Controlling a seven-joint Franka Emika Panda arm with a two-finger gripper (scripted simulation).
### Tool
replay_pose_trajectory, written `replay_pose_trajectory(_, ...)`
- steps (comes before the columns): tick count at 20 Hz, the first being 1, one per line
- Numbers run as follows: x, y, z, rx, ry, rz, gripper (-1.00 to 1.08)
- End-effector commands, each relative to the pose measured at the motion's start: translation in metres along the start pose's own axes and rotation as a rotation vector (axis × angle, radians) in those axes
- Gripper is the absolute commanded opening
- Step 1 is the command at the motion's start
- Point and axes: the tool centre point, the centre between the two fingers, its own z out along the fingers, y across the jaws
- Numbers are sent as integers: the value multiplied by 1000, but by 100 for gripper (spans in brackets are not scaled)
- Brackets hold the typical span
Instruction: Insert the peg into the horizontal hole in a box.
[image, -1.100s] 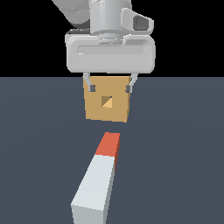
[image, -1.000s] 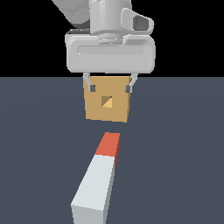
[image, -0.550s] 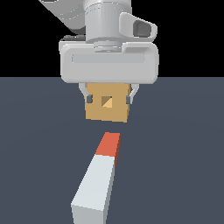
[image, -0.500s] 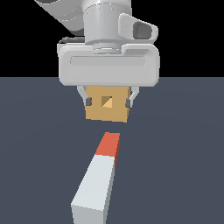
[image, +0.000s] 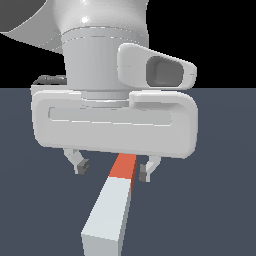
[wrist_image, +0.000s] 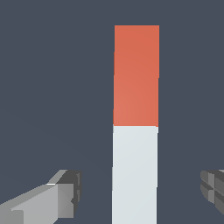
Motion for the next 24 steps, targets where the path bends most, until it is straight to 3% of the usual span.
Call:
replay_pose_trajectory(1, -12, 1, 8, -3, 0, 10, 100)
replay_pose_trajectory(9, -16, 1, 14, -2, 0, 15, 100)
replay_pose_trajectory(24, -17, 2, 61, -3, 2, 15, 100)
